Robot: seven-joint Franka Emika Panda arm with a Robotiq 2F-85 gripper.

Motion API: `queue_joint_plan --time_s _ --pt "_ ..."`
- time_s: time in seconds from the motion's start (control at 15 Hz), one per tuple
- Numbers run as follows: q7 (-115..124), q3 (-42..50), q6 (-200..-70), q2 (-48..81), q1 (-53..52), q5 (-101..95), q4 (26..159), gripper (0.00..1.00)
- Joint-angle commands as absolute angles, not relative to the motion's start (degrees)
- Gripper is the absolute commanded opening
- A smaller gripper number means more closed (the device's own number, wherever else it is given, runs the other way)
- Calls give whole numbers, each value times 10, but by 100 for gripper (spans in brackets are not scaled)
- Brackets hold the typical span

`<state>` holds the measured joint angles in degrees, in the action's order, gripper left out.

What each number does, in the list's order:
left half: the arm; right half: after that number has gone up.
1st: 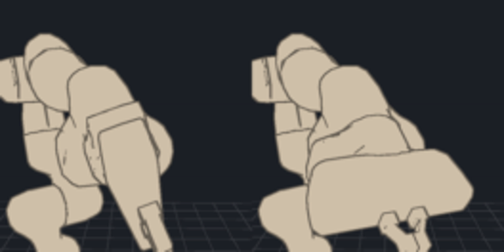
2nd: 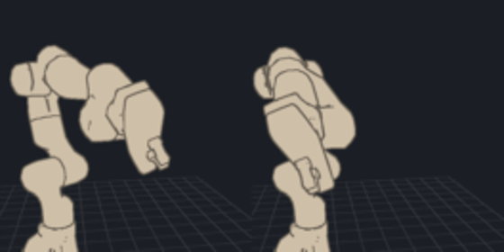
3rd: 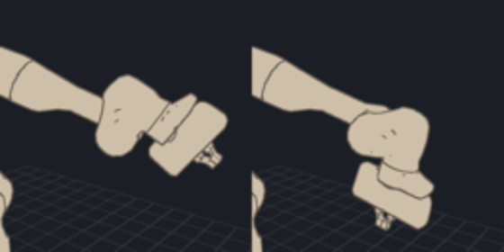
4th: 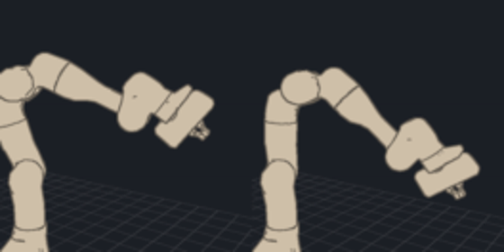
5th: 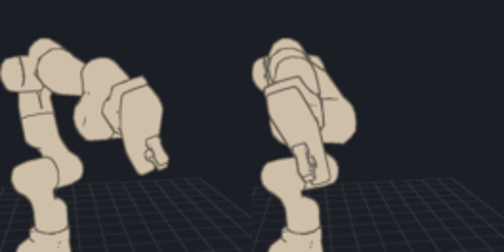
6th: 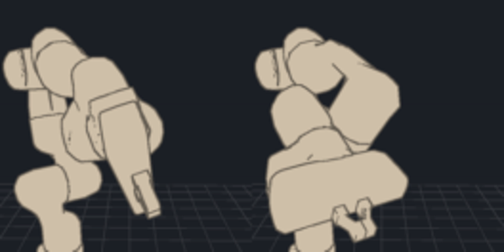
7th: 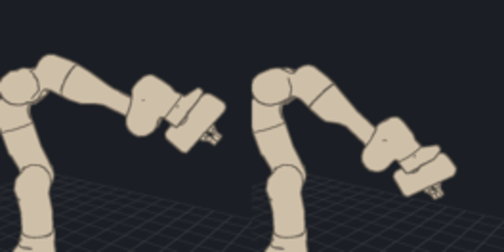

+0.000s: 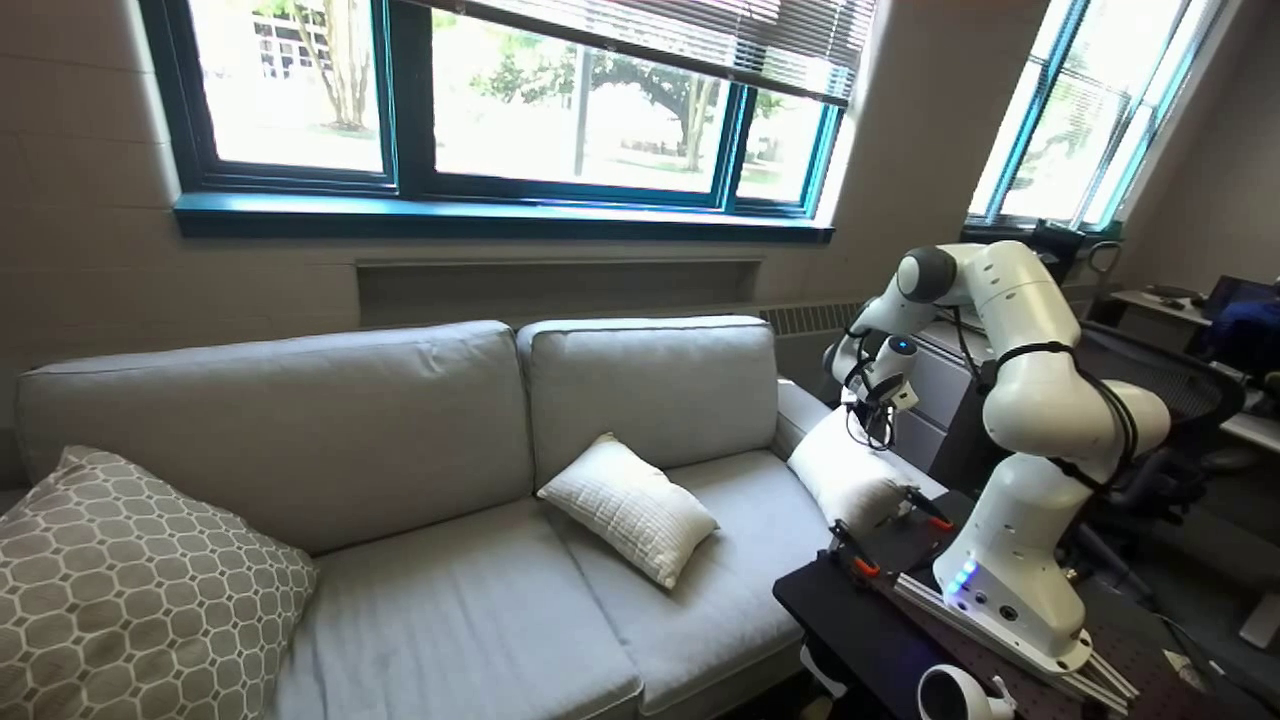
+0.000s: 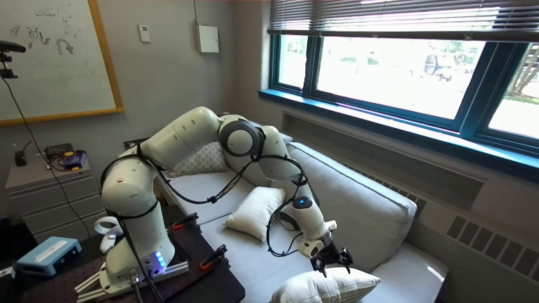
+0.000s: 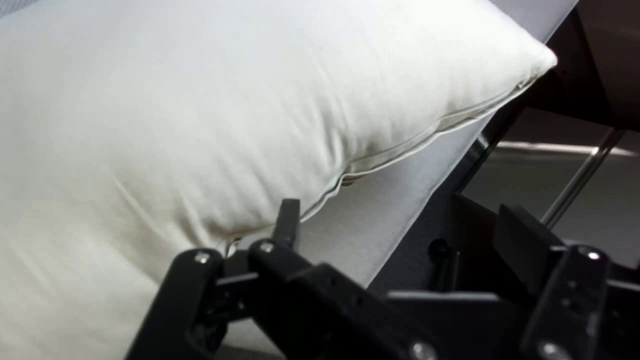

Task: Arrange the cushions on the couch

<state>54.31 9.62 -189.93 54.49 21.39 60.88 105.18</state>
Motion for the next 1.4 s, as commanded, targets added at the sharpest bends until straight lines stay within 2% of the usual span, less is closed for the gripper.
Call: queue_joint_plan --time_s 0.0,0.27,0.47,0.8,0.93,1.0,1.33 --pt "607 137 -1793 552 209 635 1031 100" --pt "713 201 -1648 576 224 605 1001 100" --pt "780 226 -1519 612 272 571 931 100" --pt "878 199 -1322 678 376 539 764 100" --pt "824 153 -1317 687 410 564 711 100" --pt "845 179 -1333 664 389 541 777 100" --pt "839 150 -1329 678 408 545 727 100"
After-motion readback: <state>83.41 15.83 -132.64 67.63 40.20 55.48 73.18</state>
